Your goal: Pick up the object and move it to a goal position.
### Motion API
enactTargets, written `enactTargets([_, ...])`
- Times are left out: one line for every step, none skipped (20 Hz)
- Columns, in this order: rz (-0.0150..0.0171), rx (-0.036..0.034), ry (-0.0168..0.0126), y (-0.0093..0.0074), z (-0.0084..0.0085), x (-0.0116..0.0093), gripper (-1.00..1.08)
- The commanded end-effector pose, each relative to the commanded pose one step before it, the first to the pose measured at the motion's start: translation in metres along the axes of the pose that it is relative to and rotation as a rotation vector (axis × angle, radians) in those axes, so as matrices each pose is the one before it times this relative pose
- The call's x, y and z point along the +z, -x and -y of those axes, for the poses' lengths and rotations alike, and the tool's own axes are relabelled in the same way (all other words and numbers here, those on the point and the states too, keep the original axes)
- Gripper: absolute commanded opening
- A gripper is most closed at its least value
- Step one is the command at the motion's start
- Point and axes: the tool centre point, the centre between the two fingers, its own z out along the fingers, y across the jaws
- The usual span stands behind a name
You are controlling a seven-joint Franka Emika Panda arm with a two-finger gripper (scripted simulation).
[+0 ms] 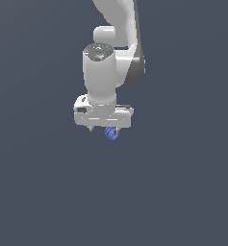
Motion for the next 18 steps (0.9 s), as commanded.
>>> enactTargets([-0.0065, 0.01071, 0.00476, -0.00139, -0.00665, -0.00176, 1.0])
enactTargets([0.0, 0.0, 0.0, -0.00005, 0.00003, 0.00007, 1.0])
enactTargets([0.00079, -0.00129, -0.00058, 0.00023, 0.00079, 0.00015, 1.0])
enactTargets([0.00074, -0.0015, -0.00055, 0.00014, 0.00079, 0.00018, 1.0])
enactTargets([0.0, 0.0, 0.0, 0.0001, 0.00035, 0.00002, 1.0])
enactTargets([0.00019, 0.00223, -0.00006, 0.00018, -0.00027, 0.00031, 1.0])
enactTargets([0.00021, 0.00319, -0.00005, 0.00036, 0.00002, 0.00045, 1.0])
enactTargets([0.00042, 0.00445, -0.00015, 0.00055, 0.00014, 0.00068, 1.0])
enactTargets([0.00066, 0.00569, -0.00026, 0.00075, 0.00026, 0.00092, 1.0])
enactTargets([0.00086, 0.00686, -0.00035, 0.00094, 0.00042, 0.00115, 1.0])
enactTargets([0.00107, 0.00812, -0.00043, 0.00114, 0.00051, 0.00137, 1.0])
enactTargets([0.00126, 0.00937, -0.00049, 0.00133, 0.00058, 0.00159, 1.0])
enactTargets([0.00142, 0.01055, -0.00052, 0.00151, 0.00064, 0.00178, 1.0])
enactTargets([0.00155, 0.01177, -0.00053, 0.00169, 0.00067, 0.00197, 1.0])
enactTargets([0.00169, 0.01309, -0.00053, 0.00187, 0.00067, 0.00216, 1.0])
enactTargets([0.00183, 0.01431, -0.00052, 0.00205, 0.00066, 0.00234, 1.0])
enactTargets([0.002, 0.0155, -0.00052, 0.00225, 0.00068, 0.00253, 1.0])
enactTargets([0.00218, 0.01677, -0.00051, 0.00247, 0.0007, 0.00273, 1.0])
